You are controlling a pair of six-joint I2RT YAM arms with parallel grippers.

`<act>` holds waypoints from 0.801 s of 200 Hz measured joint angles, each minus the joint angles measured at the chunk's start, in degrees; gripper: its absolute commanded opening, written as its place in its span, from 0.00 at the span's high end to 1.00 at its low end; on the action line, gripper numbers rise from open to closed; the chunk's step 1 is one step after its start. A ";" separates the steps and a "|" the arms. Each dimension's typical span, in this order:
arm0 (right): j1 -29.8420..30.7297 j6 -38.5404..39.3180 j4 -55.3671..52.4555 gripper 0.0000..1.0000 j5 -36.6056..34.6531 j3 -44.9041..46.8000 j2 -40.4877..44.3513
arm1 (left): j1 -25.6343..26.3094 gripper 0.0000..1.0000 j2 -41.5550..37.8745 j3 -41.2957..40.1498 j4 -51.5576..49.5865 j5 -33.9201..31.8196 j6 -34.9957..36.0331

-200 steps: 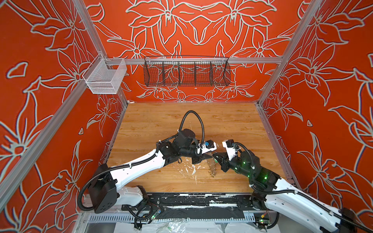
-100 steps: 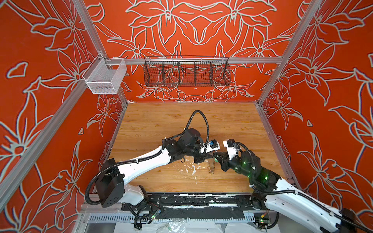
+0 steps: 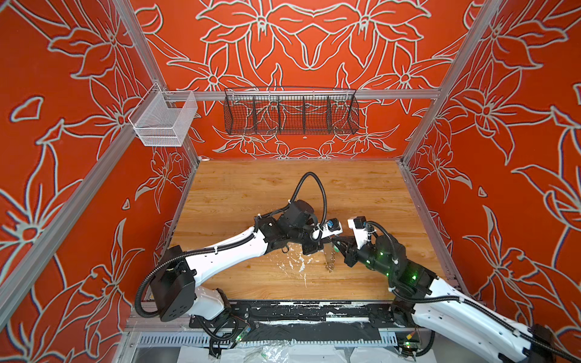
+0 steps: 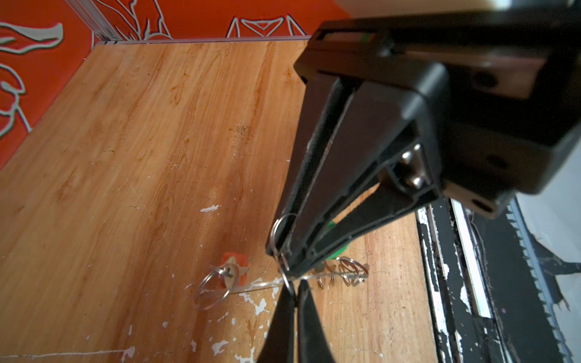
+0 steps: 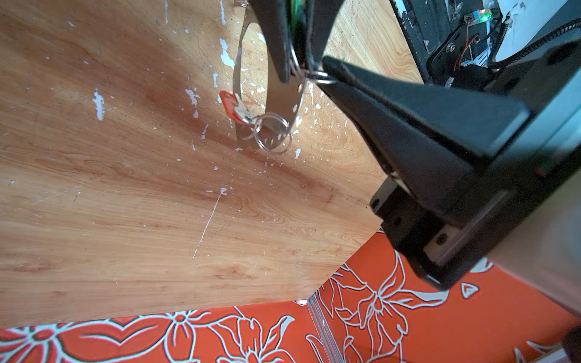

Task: Attach keys to a key ring
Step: Insert the key into the keyring.

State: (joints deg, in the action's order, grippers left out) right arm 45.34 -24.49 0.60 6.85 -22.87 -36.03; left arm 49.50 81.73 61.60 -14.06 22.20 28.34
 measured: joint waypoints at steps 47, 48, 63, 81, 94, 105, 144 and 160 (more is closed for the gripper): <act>0.00 -0.09 0.09 1.00 0.00 0.00 0.02 | 0.02 1.00 -0.66 -1.01 1.33 -1.14 0.22; 0.00 -0.09 0.11 1.00 0.00 0.00 0.02 | 0.02 1.00 -0.72 -1.07 1.40 -1.11 0.24; 0.00 -0.20 0.37 1.00 0.09 0.00 0.07 | 0.02 1.00 -2.21 -2.86 2.95 -1.16 0.42; 0.37 -0.22 1.22 1.00 0.55 0.00 0.07 | 0.02 1.00 -4.85 -5.95 5.77 -1.07 0.68; 0.55 -0.22 1.95 1.00 0.70 0.02 0.07 | 0.02 1.00 -6.75 -7.98 8.07 -1.09 1.01; 0.66 -0.22 2.73 1.00 0.90 0.13 0.04 | 0.02 1.00 -8.35 -9.75 10.19 -1.07 1.33; 1.01 -0.24 4.83 1.00 2.34 0.33 -0.42 | 0.02 1.00 -12.07 -14.58 15.87 -0.68 2.38; 1.01 -0.28 5.31 1.00 2.73 0.33 -0.61 | 0.02 1.00 -12.59 -15.43 16.98 -0.50 2.67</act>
State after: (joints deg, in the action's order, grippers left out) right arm 46.35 -24.77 5.91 9.58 -22.55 -36.64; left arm 49.52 69.14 46.17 2.92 21.69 31.00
